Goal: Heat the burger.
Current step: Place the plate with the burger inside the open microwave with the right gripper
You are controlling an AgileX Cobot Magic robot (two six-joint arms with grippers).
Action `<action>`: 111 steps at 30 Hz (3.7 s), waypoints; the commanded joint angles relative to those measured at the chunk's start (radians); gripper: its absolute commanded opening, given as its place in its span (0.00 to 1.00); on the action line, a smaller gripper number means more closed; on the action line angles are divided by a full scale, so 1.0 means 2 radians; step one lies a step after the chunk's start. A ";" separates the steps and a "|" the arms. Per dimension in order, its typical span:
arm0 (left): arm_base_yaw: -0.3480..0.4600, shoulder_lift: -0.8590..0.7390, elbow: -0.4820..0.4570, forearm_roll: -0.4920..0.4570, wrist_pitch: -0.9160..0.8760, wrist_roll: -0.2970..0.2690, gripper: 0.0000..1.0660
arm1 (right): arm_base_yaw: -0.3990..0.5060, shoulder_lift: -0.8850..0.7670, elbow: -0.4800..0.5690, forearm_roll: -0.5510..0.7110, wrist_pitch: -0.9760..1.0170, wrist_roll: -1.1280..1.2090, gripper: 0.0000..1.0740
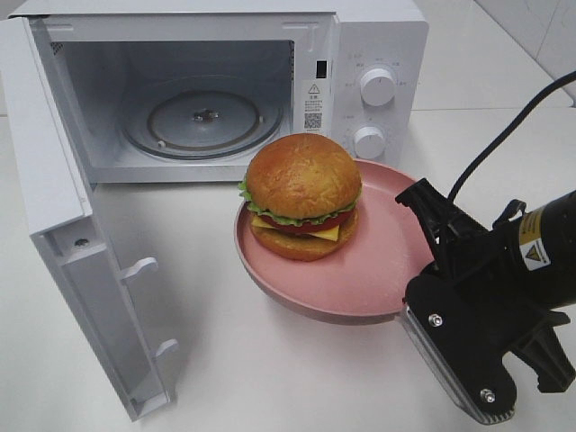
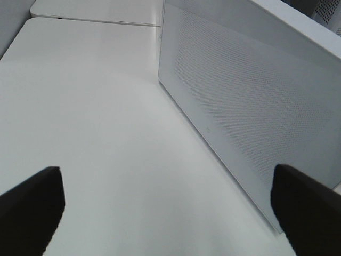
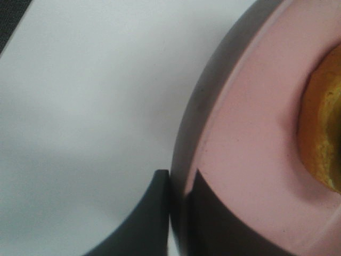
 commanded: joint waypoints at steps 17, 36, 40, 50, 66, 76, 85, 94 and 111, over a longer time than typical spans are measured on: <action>-0.001 -0.007 0.002 -0.002 -0.005 -0.001 0.92 | -0.025 -0.003 -0.038 0.072 -0.017 -0.111 0.00; -0.001 -0.007 0.002 -0.002 -0.005 -0.001 0.92 | -0.001 0.058 -0.084 0.072 -0.021 -0.100 0.00; -0.001 -0.007 0.002 -0.002 -0.005 -0.001 0.92 | -0.001 0.072 -0.099 0.072 -0.020 -0.100 0.00; -0.001 -0.007 0.002 -0.002 -0.005 -0.001 0.92 | -0.001 0.118 -0.155 0.071 -0.014 -0.075 0.00; -0.001 -0.007 0.002 -0.002 -0.005 -0.001 0.92 | 0.010 0.172 -0.215 0.070 -0.002 -0.062 0.00; -0.001 -0.007 0.002 -0.002 -0.005 -0.001 0.92 | 0.010 0.217 -0.266 0.055 -0.001 -0.030 0.00; -0.001 -0.007 0.002 -0.002 -0.005 -0.001 0.92 | 0.010 0.255 -0.309 0.054 0.009 -0.020 0.00; -0.001 -0.007 0.002 -0.002 -0.005 -0.001 0.92 | 0.010 0.294 -0.367 0.031 0.032 0.006 0.00; -0.001 -0.007 0.002 -0.002 -0.005 -0.001 0.92 | 0.010 0.361 -0.468 0.030 0.063 0.035 0.00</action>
